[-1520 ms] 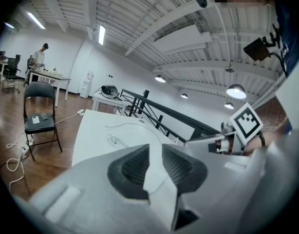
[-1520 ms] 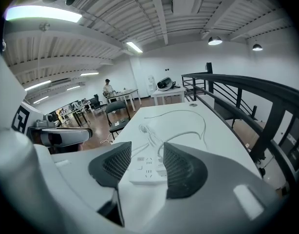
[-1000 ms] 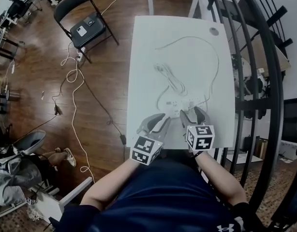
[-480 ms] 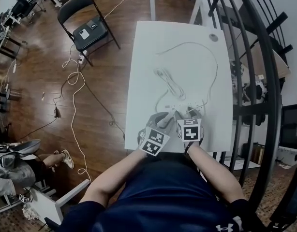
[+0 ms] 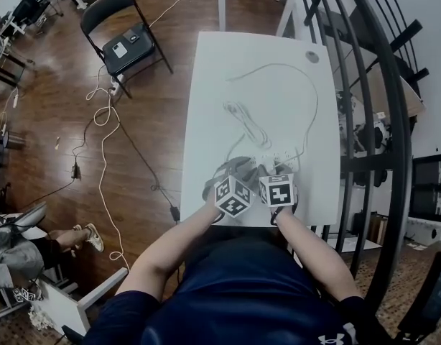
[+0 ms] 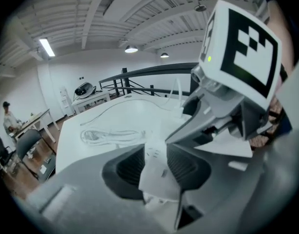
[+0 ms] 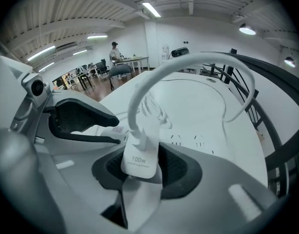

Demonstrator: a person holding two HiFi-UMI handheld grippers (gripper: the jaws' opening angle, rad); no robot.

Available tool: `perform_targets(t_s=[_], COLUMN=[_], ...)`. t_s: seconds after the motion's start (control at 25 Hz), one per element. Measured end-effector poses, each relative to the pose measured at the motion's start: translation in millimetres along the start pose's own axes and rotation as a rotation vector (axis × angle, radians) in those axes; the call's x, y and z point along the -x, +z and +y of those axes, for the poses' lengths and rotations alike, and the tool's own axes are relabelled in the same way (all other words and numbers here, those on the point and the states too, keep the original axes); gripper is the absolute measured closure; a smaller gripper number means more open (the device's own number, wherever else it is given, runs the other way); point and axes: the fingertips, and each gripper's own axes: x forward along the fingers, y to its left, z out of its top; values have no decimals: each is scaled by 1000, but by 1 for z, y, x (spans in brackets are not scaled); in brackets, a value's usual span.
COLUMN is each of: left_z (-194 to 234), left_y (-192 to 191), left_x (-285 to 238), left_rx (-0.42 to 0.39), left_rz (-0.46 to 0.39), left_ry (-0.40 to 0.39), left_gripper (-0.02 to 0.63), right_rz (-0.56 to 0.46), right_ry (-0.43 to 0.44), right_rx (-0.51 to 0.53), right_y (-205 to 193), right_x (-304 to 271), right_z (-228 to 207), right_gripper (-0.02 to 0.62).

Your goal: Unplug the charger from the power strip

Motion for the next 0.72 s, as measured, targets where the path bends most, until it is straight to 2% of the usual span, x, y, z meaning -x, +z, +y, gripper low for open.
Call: perform_targets(t_s=[0.08,0.44,0.56,0.72], left_z=[-7,-24,-25,-24], left_y=[-1,4,3,3], left_x=[-3,-20,-25,-25], left_rx=[-26,-49,-24,70], left_rz=[9,12,10,-44], left_ry=[-32,-82,-101,-110], left_gripper=[434,428,434,443], right_rz=[-3,29,29,16], right_ry=[32,107,101,77], right_rx=[25,130,118,97], right_y=[-1,-3,-2,-1], right_x=[1,4,4,5], right_z=[-3,-24,-24,-25], right_gripper=[445,445,446,448])
